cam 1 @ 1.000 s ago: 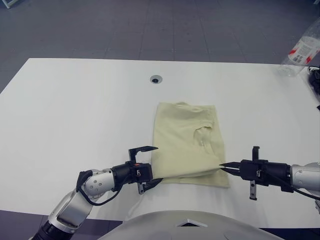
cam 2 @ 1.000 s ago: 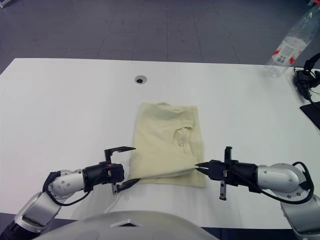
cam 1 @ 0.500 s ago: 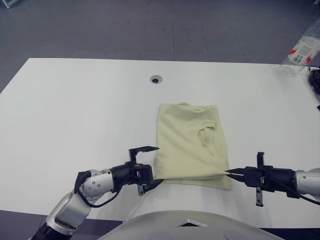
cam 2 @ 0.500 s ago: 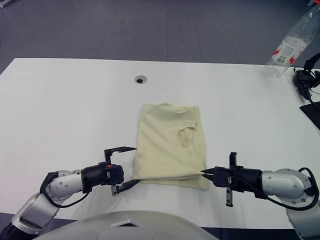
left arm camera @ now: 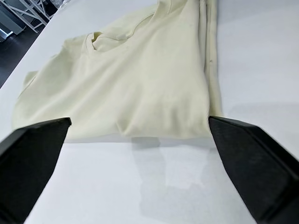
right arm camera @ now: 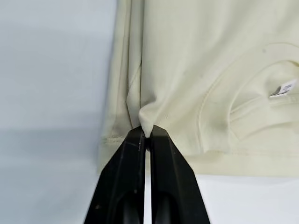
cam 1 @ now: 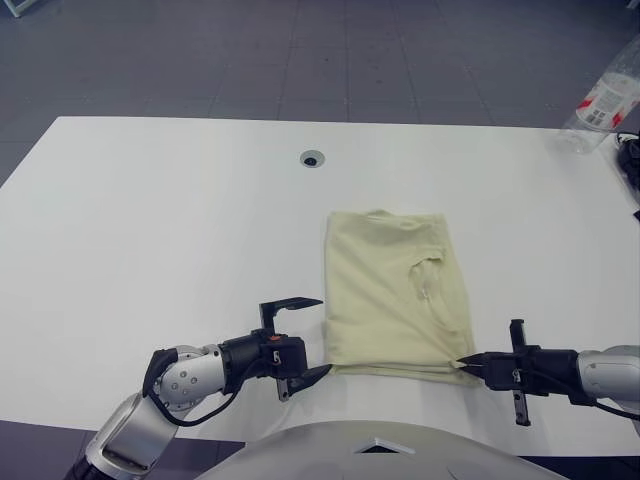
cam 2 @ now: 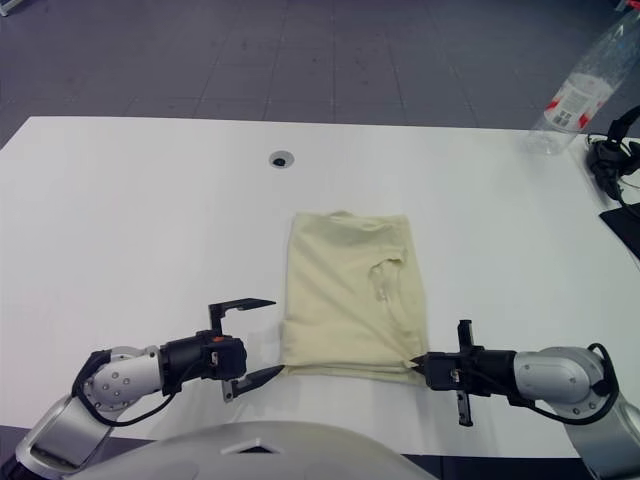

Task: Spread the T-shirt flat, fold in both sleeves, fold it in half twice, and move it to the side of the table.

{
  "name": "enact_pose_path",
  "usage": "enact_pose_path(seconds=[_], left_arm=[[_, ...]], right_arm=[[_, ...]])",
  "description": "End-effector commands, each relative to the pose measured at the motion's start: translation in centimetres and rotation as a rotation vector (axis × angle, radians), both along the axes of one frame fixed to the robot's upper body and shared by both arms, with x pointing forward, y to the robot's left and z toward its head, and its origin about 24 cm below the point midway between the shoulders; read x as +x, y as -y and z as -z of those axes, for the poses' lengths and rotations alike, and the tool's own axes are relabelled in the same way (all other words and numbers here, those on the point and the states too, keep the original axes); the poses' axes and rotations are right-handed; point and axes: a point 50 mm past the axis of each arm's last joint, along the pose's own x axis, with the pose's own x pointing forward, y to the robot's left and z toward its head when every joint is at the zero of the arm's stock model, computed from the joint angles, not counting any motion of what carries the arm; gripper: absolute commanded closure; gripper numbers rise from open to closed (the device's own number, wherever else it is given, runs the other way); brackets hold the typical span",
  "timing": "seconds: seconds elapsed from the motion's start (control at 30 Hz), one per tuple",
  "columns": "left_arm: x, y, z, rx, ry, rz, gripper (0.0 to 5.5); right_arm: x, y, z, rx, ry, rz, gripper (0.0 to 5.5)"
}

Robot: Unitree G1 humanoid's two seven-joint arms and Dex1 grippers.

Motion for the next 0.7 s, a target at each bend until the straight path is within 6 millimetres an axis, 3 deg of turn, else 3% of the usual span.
enact_pose_path(seconds=[0.03,0.13,0.4,0.7], left_arm=[[0.0,-0.3,0.0,0.020,0.008,0.006,0.10],[0.0,-0.3,0.0,0.022,0.007,0.003,0.10],[-0.1,-0.4,0.1,0.026,0.005,-0.003,0.10],[0.1,-0.6,-0.6,0.035,0.016,0.021,0.10]], right_arm=[[-0.2,0.2,0.6,-0.037,-0.024,-0.020,5.47],[-0.1,0.1,0.5,-0.032,-0.016,-0.024,5.47],[0.1,0.2,-0.3,0.007,-0.040,0.025,4.12],[0.9,0.6,-3.2,0.074,-0.002,0.055,2.61]])
